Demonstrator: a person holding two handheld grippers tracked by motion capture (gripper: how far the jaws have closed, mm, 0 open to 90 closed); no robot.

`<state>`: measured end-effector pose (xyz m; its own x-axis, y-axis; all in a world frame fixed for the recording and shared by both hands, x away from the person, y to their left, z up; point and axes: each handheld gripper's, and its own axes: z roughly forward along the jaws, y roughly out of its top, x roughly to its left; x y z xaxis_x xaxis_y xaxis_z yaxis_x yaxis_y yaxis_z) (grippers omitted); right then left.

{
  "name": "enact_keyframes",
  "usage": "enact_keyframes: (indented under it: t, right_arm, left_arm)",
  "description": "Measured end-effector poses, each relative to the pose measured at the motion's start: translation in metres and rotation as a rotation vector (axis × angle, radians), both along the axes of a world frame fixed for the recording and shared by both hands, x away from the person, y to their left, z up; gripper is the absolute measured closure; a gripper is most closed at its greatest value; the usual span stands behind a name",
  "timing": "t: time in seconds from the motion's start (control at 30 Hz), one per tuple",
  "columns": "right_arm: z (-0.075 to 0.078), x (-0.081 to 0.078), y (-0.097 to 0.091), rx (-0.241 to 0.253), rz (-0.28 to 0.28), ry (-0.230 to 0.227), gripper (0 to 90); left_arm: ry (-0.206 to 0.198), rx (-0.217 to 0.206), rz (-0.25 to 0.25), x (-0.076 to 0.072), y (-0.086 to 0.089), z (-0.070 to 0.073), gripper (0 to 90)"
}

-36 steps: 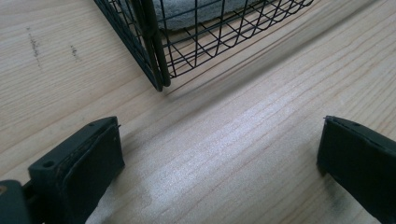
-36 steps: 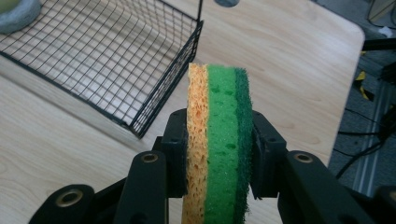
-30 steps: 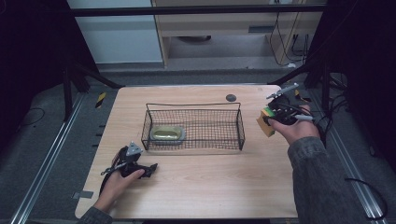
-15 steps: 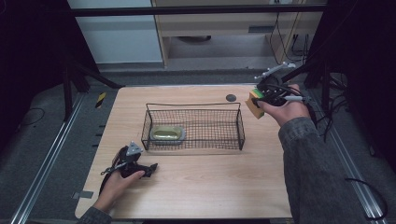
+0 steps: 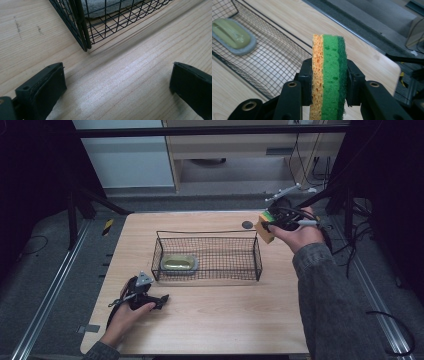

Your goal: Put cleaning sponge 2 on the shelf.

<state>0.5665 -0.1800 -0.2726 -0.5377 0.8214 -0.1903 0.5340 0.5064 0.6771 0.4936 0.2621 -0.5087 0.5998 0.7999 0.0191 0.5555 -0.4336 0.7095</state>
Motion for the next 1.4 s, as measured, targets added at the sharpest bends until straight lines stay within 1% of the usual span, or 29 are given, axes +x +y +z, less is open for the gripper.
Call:
enact_keyframes:
  t: [0.1,0.2,0.37,0.43,0.53,0.6,0.7,0.77,0.87,0.93,1.0,1.1,1.17,1.33,1.4]
  right_arm:
    - [-0.009,0.000,0.010,-0.003,0.020,0.007,64.7]
    - [-0.013,0.002,0.016,0.004,0.037,0.017,64.7]
    - [-0.026,0.012,0.027,-0.020,0.067,0.052,64.6]
    - [-0.032,0.015,0.030,-0.013,0.073,0.057,64.6]
    - [-0.042,0.019,0.034,-0.015,0.083,0.067,64.6]
    - [-0.048,0.021,0.035,-0.021,0.086,0.075,64.6]
    - [-0.056,0.025,0.034,-0.008,0.096,0.089,64.6]
    - [-0.059,0.027,0.033,-0.007,0.095,0.096,64.6]
    - [-0.066,0.031,0.032,-0.026,0.095,0.104,64.5]
    - [-0.071,0.034,0.032,-0.018,0.089,0.115,64.5]
    - [-0.074,0.036,0.031,-0.020,0.087,0.121,64.5]
    - [-0.078,0.038,0.030,0.005,0.084,0.133,64.5]
    - [-0.081,0.039,0.029,0.000,0.085,0.136,64.5]
    - [-0.085,0.043,0.027,0.021,0.077,0.146,64.5]
    - [-0.086,0.044,0.026,0.022,0.073,0.150,64.5]
  left_arm:
    - [0.000,-0.001,0.000,0.000,0.000,0.000,0.0]
    - [0.000,0.000,0.000,0.000,0.000,0.000,0.0]
    - [0.000,-0.001,0.000,0.000,0.000,0.000,0.0]
    - [0.000,-0.001,-0.001,0.000,0.000,0.000,0.0]
    - [0.000,0.000,-0.001,0.000,0.000,0.000,0.0]
    - [0.000,0.000,-0.001,0.000,0.000,0.000,0.0]
    - [-0.002,-0.002,0.000,0.001,-0.001,0.000,0.0]
    - [-0.002,-0.002,0.000,0.001,-0.001,0.000,0.0]
    - [-0.002,-0.001,0.000,0.001,-0.001,0.000,0.0]
    - [-0.002,-0.001,0.000,0.001,-0.001,0.000,0.0]
    - [-0.001,-0.002,0.000,0.001,-0.001,0.000,0.0]
    - [-0.001,0.000,0.001,0.001,-0.001,0.000,0.0]
    - [-0.001,0.000,0.001,0.001,-0.001,0.000,0.0]
    - [-0.001,0.000,0.001,0.001,-0.001,0.000,0.0]
    - [-0.002,-0.001,0.000,0.001,-0.001,0.000,0.0]
